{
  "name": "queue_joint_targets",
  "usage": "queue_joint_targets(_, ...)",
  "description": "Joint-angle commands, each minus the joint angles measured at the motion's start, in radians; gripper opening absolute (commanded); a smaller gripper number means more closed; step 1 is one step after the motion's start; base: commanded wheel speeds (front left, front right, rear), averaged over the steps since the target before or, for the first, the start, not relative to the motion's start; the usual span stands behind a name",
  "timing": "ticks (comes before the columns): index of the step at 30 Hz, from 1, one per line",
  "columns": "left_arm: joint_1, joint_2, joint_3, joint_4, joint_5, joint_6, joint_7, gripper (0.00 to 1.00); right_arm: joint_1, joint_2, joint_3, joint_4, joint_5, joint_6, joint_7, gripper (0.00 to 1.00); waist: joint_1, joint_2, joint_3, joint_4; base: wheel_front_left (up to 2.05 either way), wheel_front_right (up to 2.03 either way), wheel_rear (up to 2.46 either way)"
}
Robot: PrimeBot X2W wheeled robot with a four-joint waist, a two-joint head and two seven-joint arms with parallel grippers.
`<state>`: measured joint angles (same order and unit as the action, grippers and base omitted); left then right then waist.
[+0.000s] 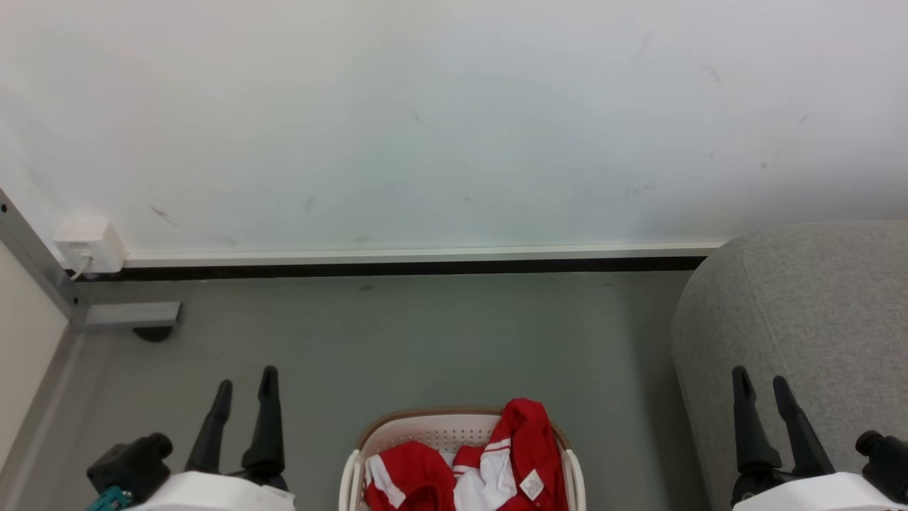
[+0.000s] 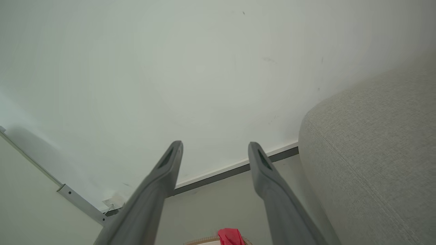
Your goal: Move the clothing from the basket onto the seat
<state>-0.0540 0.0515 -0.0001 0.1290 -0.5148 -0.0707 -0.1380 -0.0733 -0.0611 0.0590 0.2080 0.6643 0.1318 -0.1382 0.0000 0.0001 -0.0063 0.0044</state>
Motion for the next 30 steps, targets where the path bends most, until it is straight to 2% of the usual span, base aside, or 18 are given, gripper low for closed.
queue_joint_targets(1,0.000,0.014,-0.002,-0.008,0.030,0.003,-0.009,1.00,-0.017,-0.001,-0.001,-0.002,-0.036,-0.001,-0.008,1.00,0.0000,-0.0001,0.000,0.000,0.00,0.00,0.00)
queue_joint_targets(12,0.006,0.027,-0.028,0.003,0.139,0.023,-0.039,1.00,-0.020,0.007,0.006,0.016,-0.168,-0.001,-0.036,1.00,0.0000,-0.0001,-0.002,0.000,0.00,0.00,0.00)
queue_joint_targets(30,0.014,0.032,-0.047,0.009,0.282,0.036,-0.078,1.00,-0.025,0.010,0.027,0.033,-0.304,-0.002,-0.077,1.00,0.0000,-0.0001,-0.003,-0.001,0.00,0.00,0.00)
